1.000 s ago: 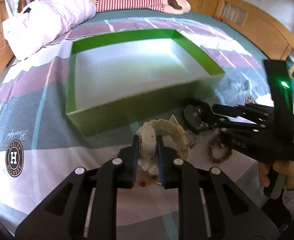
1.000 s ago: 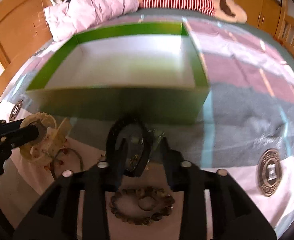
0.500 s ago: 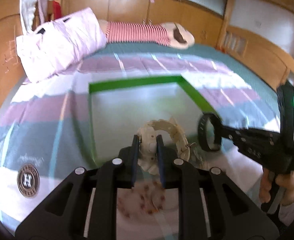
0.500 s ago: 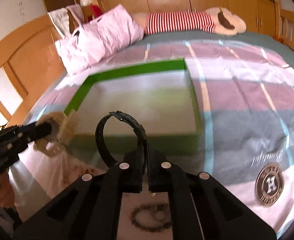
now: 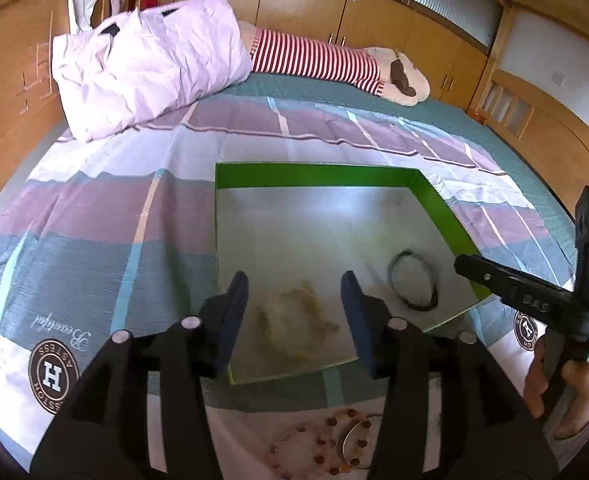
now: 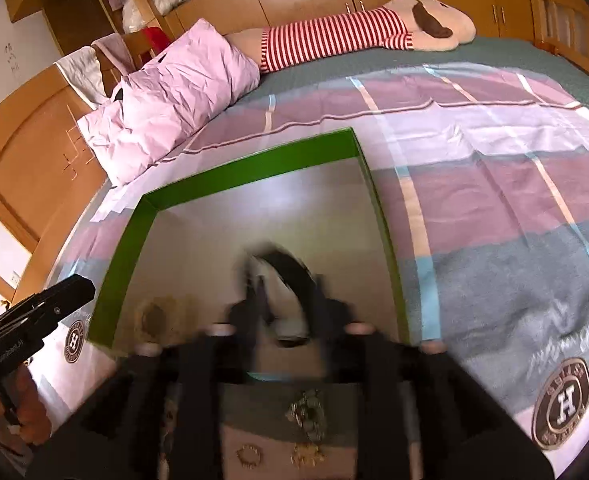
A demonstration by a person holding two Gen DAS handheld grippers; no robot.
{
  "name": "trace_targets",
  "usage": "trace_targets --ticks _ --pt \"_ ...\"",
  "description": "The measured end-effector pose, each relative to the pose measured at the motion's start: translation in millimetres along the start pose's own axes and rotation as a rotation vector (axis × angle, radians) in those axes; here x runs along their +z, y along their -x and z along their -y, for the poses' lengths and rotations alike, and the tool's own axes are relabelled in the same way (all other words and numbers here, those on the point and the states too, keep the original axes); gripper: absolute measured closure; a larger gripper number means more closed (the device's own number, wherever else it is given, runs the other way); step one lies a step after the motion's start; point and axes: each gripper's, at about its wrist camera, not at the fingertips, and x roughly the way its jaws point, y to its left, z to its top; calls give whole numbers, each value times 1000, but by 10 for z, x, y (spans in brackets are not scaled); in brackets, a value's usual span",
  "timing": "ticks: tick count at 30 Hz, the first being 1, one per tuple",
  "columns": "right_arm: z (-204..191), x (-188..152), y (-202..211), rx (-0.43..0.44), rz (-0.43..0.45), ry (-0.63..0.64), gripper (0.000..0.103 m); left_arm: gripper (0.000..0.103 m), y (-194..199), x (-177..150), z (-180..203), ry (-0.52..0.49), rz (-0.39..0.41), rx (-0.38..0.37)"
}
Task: Organize jewelry
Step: 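Carry the cream watch into the green box with the left tool while the right drops the black watch, then withdraw both open tools from the box back to the jewelry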
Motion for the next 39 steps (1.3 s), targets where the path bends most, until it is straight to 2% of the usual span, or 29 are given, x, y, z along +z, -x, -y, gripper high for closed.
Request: trace_targets --ticks 4,7,9,10,12,16,17,19,22,23,26,27,31,34,36,38,39 --pt "-7 -103 287 -11 -53 38 57 52 226 -117 68 -57 -23 -19" --pt "7 -293 382 -64 -117 103 57 49 327 -346 161 -120 -101 -15" --pt "62 -464 286 -120 -192 129 57 44 329 -507 239 -166 -139 -15" --pt "69 -518 211 -133 -223 130 57 43 268 -635 297 -198 -191 -3" --pt "60 -614 36 -128 -283 138 57 43 149 -771 337 -219 -255 6" --pt "-140 -778 -228 -62 -364 198 57 42 -91 -922 348 -226 -362 23" --pt "-199 -831 -290 -53 -382 218 57 38 -128 -949 339 -224 -386 16" --pt "-321 -924 -359 -34 -390 264 55 37 -173 -1005 341 -234 -417 12" --pt "-449 -900 -248 153 -387 262 55 37 -210 -1029 349 -250 -427 30" --pt "-467 -870 -189 167 -361 262 55 37 -208 -1022 338 -246 -426 27" --pt "-462 -794 -98 74 -293 309 46 35 -211 -1002 312 -234 -425 28" --pt "-398 -771 -106 23 -285 302 45 35 -229 -1002 298 -234 -428 34" --pt "-119 -721 -170 -71 -306 203 45 35 -261 -988 291 -230 -428 49" --pt "-22 -686 -167 -159 -284 200 45 36 -292 -981 244 -217 -436 66" --pt "-19 -689 -169 -188 -279 209 45 42 -297 -953 217 -206 -427 86" --pt "19 -691 -179 -185 -287 208 45 59 -311 -946 185 -194 -425 98" --pt "42 -700 -182 -183 -291 209 45 64 -320 -941 166 -182 -425 91"
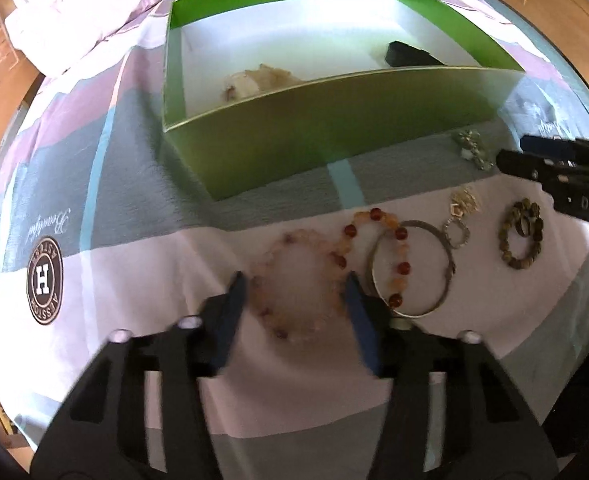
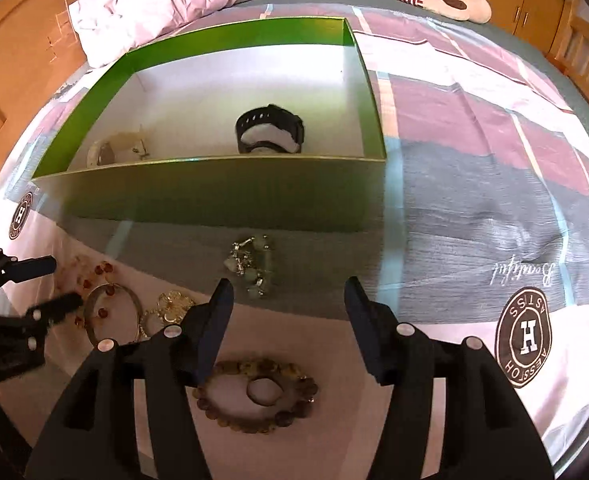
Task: Organize jewelry
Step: 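Withdraw both open tools from the box back to the jewelry, then grasp the green jade pendant with the right tool while the left tool approaches the pink bracelet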
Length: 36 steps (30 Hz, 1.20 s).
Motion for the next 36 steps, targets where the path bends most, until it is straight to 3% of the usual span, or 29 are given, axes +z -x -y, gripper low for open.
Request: trace_targets --ticks 5,6,9,13,15,21,24,29,34,36 --pt "-28 -47 -4 -5 -7 17 45 93 30 10 -7 -12 20 -47" --pt "-30 -45 -3 -4 -6 17 45 95 40 12 8 -17 22 -82" --pt "-34 -33 -24 -10 -2 15 45 95 88 -5 95 -39 47 -110" --pt "-48 -50 -28 -12 -2 2 45 95 315 29 103 -52 153 -178" --pt "-38 -46 -31 -15 -2 -5 45 95 363 50 25 -32 172 -166" --pt "12 -27 -38 -20 1 -15 45 95 271 65 -237 53 124 -98" --pt "-32 -35 -49 -16 1 7 45 90 233 36 -239 54 108 -64" --pt "-137 -50 -83 -51 16 49 45 55 210 10 -188 27 102 -33" --pt "-233 -9 -176 -28 65 60 45 37 200 35 -184 39 102 -15" --pt "-308 -3 -230 -19 85 78 45 36 173 33 -190 45 91 -8"
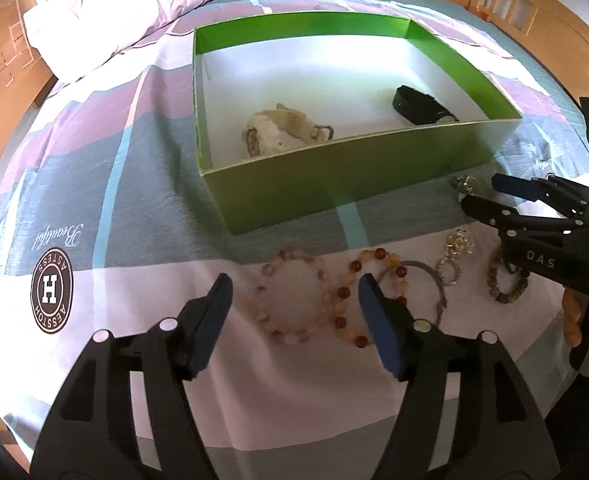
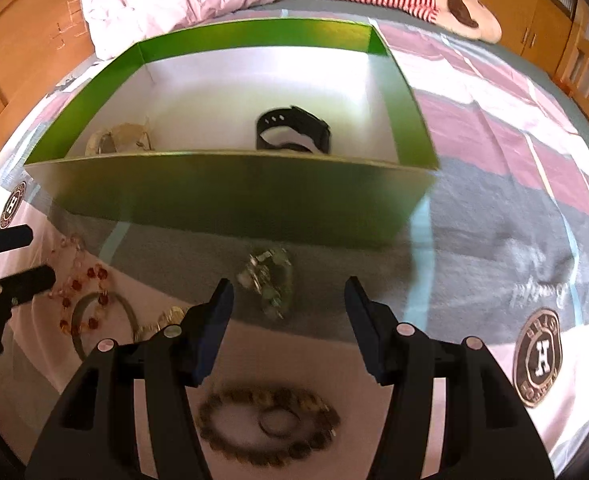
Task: Organize jewelry
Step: 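Grasp the green jade pendant with the right tool while the left tool approaches the pink bracelet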
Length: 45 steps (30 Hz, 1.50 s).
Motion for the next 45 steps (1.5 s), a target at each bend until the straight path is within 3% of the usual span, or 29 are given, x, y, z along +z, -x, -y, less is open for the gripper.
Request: trace_targets --ticks 1,4,6,8,13,21,31,34,36,38,45 --pt "-29 -5 -24 25 -1 8 45 36 -14 1 8 0 -5 1" --pt "-98 -16 -27 54 -6 33 77 35 -36 0 19 -8 -12 13" --pt "-148 -15 5 74 -20 54 83 34 -37 0 14 -6 -12 15" --pt "-199 -21 36 88 -25 63 83 32 -46 3 -6 1 -16 22" --pt "-342 -49 118 4 4 126 83 32 -77 -3 -26 7 -27 39" --pt "-265 -36 270 -15 47 81 83 31 -94 -13 -2 -3 -32 45" --pt "-234 -85 240 -13 15 81 83 27 -94 -8 -16 7 -29 46" --pt "-240 -87 257 -14 20 78 79 26 -93 -7 -29 14 -28 47" --pt "-238 -87 271 -17 27 73 65 26 -92 -7 -28 15 -26 47" --pt "-231 -88 282 -19 33 68 58 26 -94 -8 -24 16 -25 48" --pt "-219 -99 230 -19 16 58 52 25 -102 -1 -28 22 -21 52"
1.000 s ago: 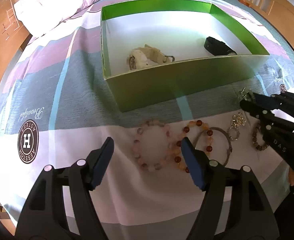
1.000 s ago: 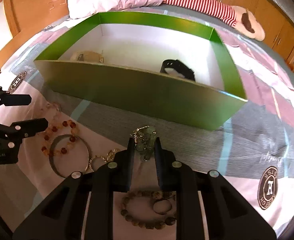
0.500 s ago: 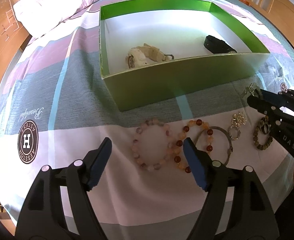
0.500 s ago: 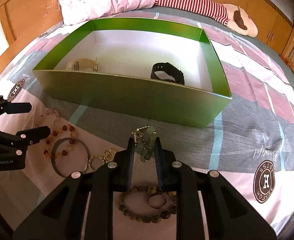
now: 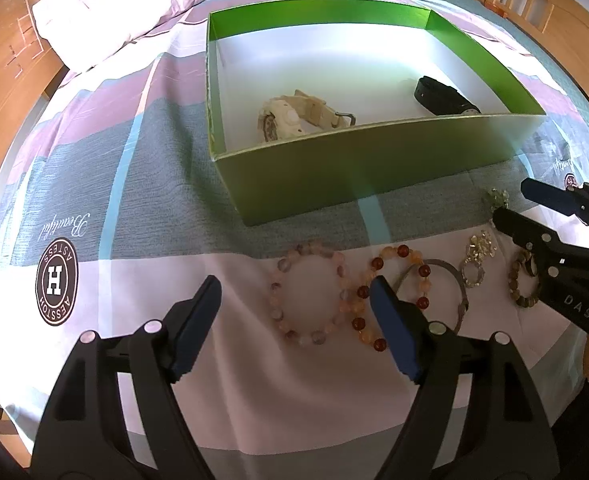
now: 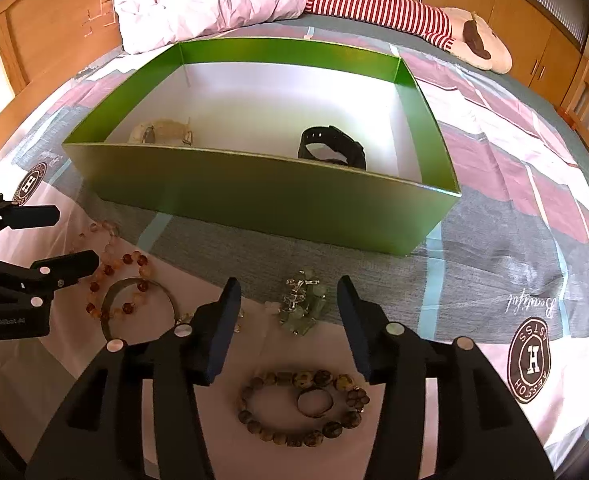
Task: Organize jewelry
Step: 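Grasp the green jade pendant with the right tool while the left tool approaches the pink bracelet, then carry the jade pendant toward the box with the right tool while the left lifts the pink bracelet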
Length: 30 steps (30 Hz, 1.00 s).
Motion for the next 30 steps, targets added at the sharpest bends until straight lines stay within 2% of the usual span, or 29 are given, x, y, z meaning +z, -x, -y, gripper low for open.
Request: trace_targets --ticks 6,8,11,14,18,20,22,30 --pt "61 0 -53 9 -24 -29 51 25 -6 8 -45 23 5 1" --pt "70 4 -55 9 -27 -32 45 25 -12 2 -43 19 2 -2" --pt "50 9 -51 7 -24 -25 44 26 -25 -3 -15 4 2 5" --pt "34 5 -55 -2 -21 -15 44 31 -48 5 -30 14 -3 19" --pt "57 -2 -60 -2 -24 -24 44 35 -46 43 -220 109 -8 -24" --pt "64 -7 -64 -7 -25 -26 44 46 -66 49 -269 123 -11 -5" --pt "70 -8 -72 -13 -26 -24 44 50 -112 37 -241 99 -25 25" --pt "147 -1 -183 -24 -43 -49 44 50 -132 -14 65 -49 -20 75"
